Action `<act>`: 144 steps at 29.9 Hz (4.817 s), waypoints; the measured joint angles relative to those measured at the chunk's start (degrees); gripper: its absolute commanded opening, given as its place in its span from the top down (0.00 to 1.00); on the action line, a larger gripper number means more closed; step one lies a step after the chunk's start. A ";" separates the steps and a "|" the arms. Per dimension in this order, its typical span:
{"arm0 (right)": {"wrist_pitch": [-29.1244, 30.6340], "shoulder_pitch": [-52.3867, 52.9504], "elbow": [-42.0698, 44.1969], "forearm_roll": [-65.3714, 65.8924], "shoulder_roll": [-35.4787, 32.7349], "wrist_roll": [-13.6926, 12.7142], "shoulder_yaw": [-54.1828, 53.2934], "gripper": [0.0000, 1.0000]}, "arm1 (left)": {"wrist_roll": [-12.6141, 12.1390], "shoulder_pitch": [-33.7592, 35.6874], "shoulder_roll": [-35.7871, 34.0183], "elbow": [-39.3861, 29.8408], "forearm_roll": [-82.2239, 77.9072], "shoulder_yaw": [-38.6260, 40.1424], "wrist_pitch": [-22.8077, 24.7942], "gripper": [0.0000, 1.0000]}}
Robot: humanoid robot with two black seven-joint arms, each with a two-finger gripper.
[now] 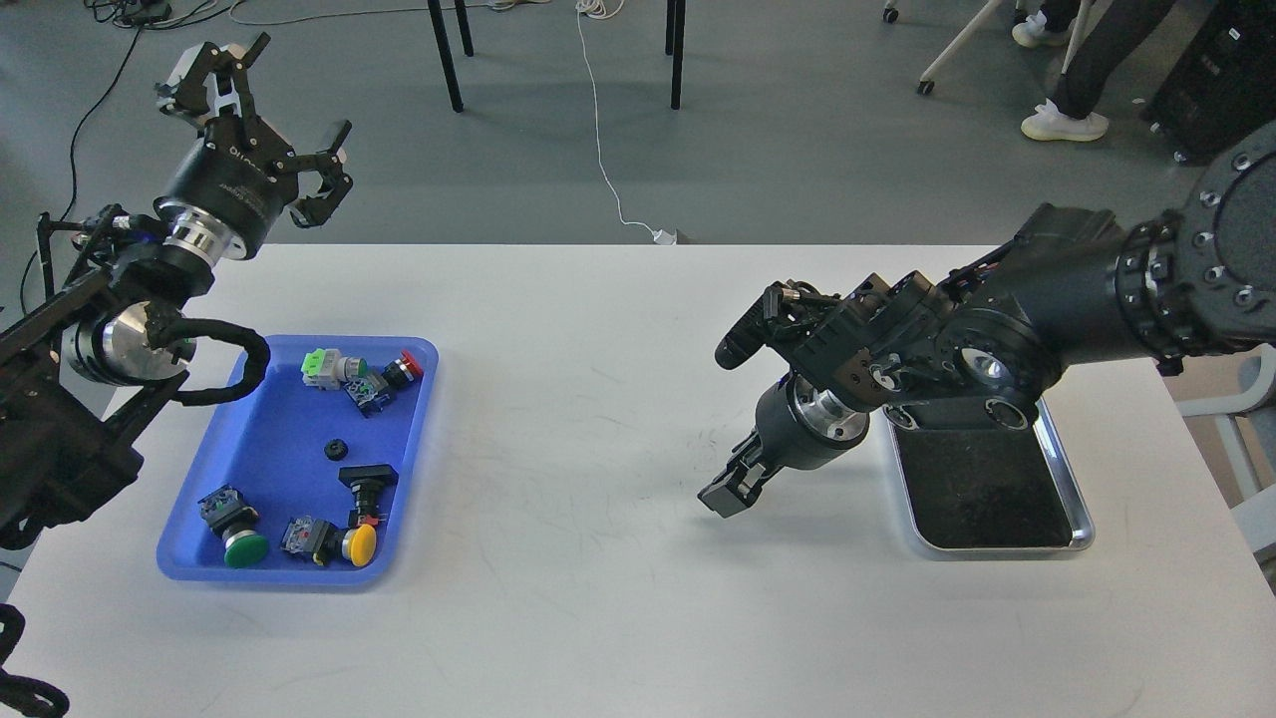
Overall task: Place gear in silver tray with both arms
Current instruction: 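Lower the right gripper onto the black gear and grasp it, then carry the gear into the silver tray and open the right gripper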
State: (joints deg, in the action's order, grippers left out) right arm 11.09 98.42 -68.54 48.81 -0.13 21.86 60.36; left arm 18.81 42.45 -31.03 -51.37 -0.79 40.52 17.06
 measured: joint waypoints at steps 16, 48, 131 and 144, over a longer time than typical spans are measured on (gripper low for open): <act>-0.60 -2.11 1.70 -1.30 0.13 -5.77 1.05 0.38 | 0.09 -0.71 0.18 -0.10 -0.06 0.00 -0.02 0.02; -3.69 -6.14 1.65 -5.46 0.13 -5.33 1.04 0.46 | 0.70 -1.67 0.61 -0.26 -0.05 0.07 -0.71 0.02; -4.94 -0.80 -3.29 18.58 -24.75 -4.80 8.85 0.78 | 0.70 -2.02 0.45 -0.42 -0.02 0.53 -0.81 0.02; -6.56 -6.98 -2.79 20.45 -27.15 -4.85 9.00 0.71 | 0.70 -2.02 0.62 -0.49 -0.17 0.48 -1.54 0.02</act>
State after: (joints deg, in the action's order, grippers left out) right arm 4.53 91.44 -71.32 69.26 -27.28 17.00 69.36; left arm 19.51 40.43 -30.41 -51.86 -0.96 41.00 15.51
